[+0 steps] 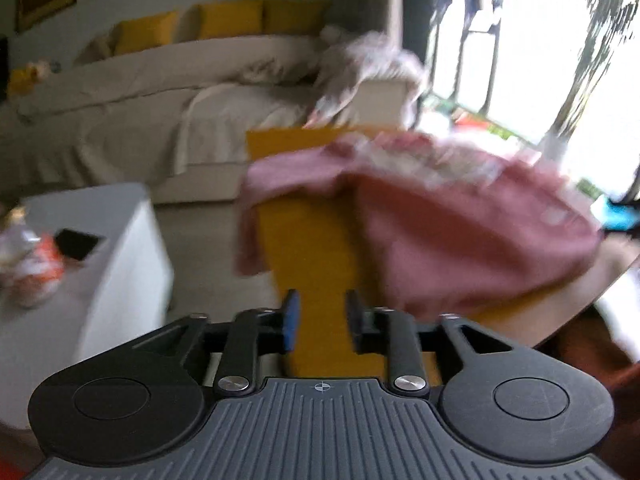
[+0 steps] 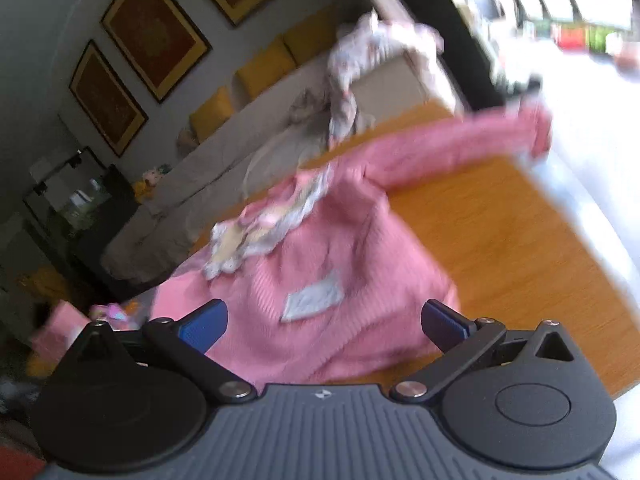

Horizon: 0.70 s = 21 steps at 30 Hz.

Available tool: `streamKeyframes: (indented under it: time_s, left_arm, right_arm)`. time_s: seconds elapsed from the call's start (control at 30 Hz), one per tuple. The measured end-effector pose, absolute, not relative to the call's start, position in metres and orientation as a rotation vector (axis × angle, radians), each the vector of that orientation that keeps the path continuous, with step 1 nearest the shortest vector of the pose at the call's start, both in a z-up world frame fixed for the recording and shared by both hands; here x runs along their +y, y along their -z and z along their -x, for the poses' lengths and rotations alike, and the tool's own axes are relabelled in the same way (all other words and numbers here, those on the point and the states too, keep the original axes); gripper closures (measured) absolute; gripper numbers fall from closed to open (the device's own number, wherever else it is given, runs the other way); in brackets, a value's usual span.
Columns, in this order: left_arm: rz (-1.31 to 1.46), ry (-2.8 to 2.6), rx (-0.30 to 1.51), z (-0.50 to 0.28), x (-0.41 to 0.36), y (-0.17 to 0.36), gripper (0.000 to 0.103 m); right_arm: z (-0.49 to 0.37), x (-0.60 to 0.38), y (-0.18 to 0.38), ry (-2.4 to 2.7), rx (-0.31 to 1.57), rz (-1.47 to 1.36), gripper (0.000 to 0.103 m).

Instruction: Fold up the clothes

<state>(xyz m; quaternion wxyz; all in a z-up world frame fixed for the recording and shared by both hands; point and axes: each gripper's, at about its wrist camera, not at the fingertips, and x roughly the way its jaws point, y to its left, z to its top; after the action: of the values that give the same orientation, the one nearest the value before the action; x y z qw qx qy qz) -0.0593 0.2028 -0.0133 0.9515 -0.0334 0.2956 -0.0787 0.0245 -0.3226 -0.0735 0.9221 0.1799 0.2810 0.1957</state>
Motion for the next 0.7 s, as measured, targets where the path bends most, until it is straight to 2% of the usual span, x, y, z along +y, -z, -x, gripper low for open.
streamKeyframes:
  time_s: [0.2, 0.3, 0.4, 0.7]
  left_arm:
    - [0.103, 0.408, 0.59, 0.023, 0.152, 0.012, 0.028]
    - [0.12, 0.532, 0.583, 0.005, 0.127, 0.011, 0.023]
    - [0.13, 0.622, 0.583, -0.011, 0.105, 0.013, 0.013]
    - [0.277, 0.544, 0.708, -0.034, 0.128, 0.045, 0.012]
  right_arm:
    - [-0.005, -0.296, 0.063, -0.156, 0.473, 0.174, 0.0]
    - [0.0, -0.277, 0.075, -0.13, 0.468, 0.366, 0.0]
    - [0.0, -0.259, 0.084, -0.183, 0.459, 0.472, 0.0]
    - [-0.023, -0.251, 0.096, -0.147, 0.471, 0.463, 0.0]
